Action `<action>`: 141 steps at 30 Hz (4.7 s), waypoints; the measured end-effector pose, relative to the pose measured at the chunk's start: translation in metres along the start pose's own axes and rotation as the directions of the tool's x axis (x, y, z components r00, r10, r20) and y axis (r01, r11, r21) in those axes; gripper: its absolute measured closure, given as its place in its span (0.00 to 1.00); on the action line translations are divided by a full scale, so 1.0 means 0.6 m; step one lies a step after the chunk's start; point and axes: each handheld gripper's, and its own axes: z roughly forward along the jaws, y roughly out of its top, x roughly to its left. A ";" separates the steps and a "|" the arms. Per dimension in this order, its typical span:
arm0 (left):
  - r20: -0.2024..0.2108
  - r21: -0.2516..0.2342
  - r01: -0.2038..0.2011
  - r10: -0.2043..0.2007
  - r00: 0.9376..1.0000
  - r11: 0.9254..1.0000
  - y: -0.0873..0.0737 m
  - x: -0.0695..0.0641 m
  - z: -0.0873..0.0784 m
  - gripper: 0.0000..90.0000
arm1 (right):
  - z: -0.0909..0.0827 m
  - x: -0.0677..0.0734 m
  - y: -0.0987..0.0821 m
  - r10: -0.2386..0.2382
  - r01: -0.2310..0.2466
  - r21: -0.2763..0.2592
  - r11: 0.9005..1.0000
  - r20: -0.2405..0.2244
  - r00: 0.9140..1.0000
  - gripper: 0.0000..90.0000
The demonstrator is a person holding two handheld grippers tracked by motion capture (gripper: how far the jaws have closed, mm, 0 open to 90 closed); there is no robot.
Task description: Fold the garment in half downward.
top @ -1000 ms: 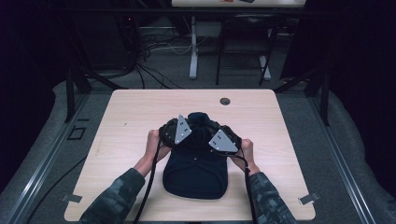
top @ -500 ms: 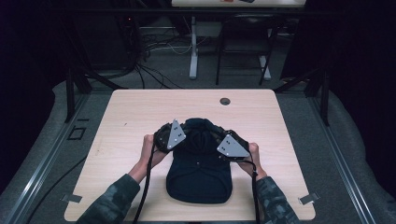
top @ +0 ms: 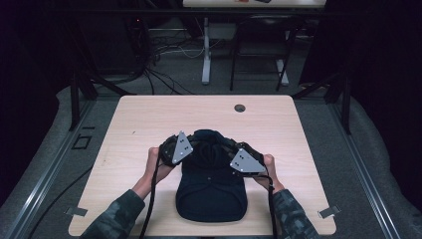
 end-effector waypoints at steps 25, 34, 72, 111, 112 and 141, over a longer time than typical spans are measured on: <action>-0.136 -0.058 -0.123 0.114 0.984 0.991 0.031 0.046 0.071 0.87 | 0.047 -0.068 0.008 -0.097 0.088 0.060 0.994 0.165 0.981 0.85; -0.029 -0.016 -0.066 0.065 0.997 0.998 -0.041 -0.027 0.054 0.87 | 0.015 0.003 -0.048 -0.018 0.017 0.123 0.992 0.010 1.000 0.85; 0.151 0.083 0.044 -0.056 0.987 0.996 -0.068 -0.059 0.011 0.84 | -0.027 0.038 -0.043 0.200 -0.147 0.253 0.956 -0.197 0.960 0.78; 0.181 0.189 0.137 -0.171 0.968 0.972 -0.096 -0.079 0.026 0.83 | 0.002 0.047 -0.078 0.223 -0.132 0.337 0.932 -0.250 0.942 0.77; 0.180 0.190 0.140 -0.175 0.968 0.972 -0.096 -0.079 0.028 0.83 | 0.004 0.047 -0.079 0.229 -0.136 0.341 0.930 -0.250 0.941 0.77; 0.279 0.171 0.264 -0.304 0.911 0.949 -0.076 -0.045 -0.048 0.44 | -0.058 0.005 -0.050 0.378 -0.286 0.347 0.894 -0.236 0.895 0.45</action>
